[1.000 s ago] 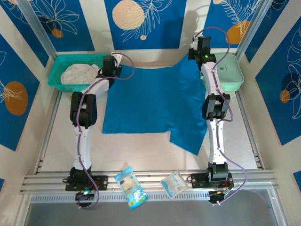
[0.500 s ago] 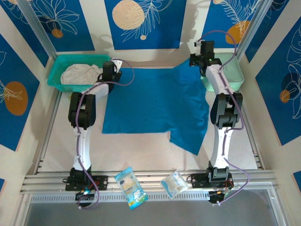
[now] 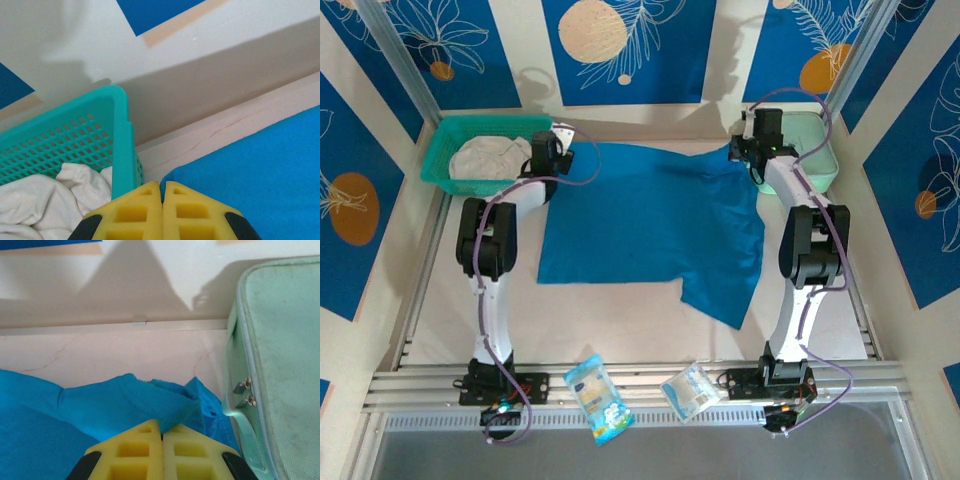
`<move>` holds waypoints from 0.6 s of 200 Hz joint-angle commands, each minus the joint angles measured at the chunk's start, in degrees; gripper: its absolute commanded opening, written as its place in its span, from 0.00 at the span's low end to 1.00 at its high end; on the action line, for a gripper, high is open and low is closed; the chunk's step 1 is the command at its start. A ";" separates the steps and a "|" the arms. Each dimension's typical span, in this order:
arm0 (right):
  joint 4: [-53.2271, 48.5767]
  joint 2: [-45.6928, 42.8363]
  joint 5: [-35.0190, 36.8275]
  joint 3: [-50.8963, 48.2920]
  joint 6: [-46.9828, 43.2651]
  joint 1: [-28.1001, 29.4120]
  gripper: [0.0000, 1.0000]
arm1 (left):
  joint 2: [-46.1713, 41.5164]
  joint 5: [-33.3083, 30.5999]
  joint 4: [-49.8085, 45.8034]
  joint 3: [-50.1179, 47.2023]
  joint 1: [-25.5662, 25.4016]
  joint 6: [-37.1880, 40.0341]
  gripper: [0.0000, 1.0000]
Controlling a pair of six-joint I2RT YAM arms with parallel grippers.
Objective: Fold and stack the t-shirts
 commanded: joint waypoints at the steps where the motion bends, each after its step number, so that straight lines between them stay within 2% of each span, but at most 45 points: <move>1: 3.08 -4.57 -1.52 -2.22 1.63 -0.53 0.00 | -3.66 0.30 2.46 -2.27 0.60 1.31 0.00; 64: 5.21 -8.60 -1.69 -9.93 2.74 -0.71 0.00 | -6.50 -0.20 4.69 -9.11 0.51 3.87 0.00; 120: 6.90 -10.41 -2.20 -17.13 5.39 -0.71 0.00 | -6.37 -2.33 6.39 -13.89 -0.79 9.96 0.00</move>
